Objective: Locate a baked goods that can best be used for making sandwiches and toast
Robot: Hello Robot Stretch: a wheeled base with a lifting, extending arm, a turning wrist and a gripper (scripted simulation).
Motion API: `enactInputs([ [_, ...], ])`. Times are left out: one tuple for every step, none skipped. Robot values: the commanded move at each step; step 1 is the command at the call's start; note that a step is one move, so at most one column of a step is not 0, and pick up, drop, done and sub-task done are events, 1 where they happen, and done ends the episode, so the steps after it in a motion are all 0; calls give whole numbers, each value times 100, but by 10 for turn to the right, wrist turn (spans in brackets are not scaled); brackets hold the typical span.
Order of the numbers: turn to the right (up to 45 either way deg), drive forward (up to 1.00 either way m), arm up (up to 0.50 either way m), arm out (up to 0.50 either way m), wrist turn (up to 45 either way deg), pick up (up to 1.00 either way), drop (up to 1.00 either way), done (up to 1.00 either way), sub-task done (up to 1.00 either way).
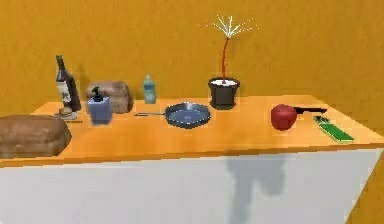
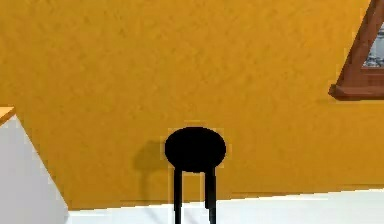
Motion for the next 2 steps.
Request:
enactInputs([
  [-420,0,0,0,0,0,0,0,0],
  [0,0,0,0,0,0,0,100,0],
])
